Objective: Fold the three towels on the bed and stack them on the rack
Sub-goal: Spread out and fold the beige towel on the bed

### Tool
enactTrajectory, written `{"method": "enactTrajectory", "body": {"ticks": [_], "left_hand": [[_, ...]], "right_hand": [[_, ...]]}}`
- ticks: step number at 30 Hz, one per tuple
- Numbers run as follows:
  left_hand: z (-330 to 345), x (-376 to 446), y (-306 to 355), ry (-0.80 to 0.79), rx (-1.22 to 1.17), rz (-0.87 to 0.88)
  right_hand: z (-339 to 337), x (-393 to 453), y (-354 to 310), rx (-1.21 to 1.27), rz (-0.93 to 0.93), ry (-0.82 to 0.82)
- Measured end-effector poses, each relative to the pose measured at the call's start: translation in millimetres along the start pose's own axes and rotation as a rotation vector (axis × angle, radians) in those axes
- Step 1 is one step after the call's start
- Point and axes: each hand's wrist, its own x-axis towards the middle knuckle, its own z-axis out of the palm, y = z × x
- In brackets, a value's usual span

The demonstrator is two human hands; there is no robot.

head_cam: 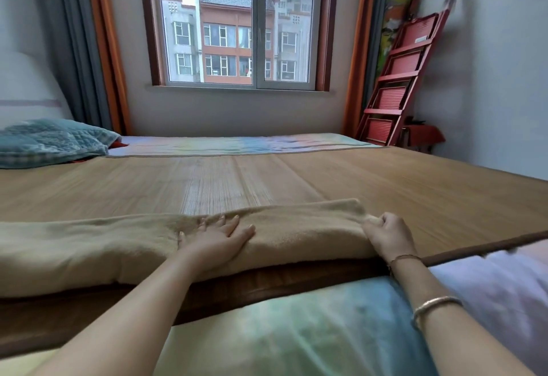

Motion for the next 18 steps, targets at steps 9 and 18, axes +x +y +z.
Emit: {"method": "enactTrajectory", "body": {"ticks": [9,18], "left_hand": [[1.1,-5.6,3.8,0.013,0.044,-0.014],[8.9,-31.5,36.5,0.342,-0.068,0.479]], "right_hand": [[-22.5,-11.6,1.1,-0.100,0.179,-0.215],[-25.7,-21.1,-30.0,0.690,0.330,-0.254]]}}
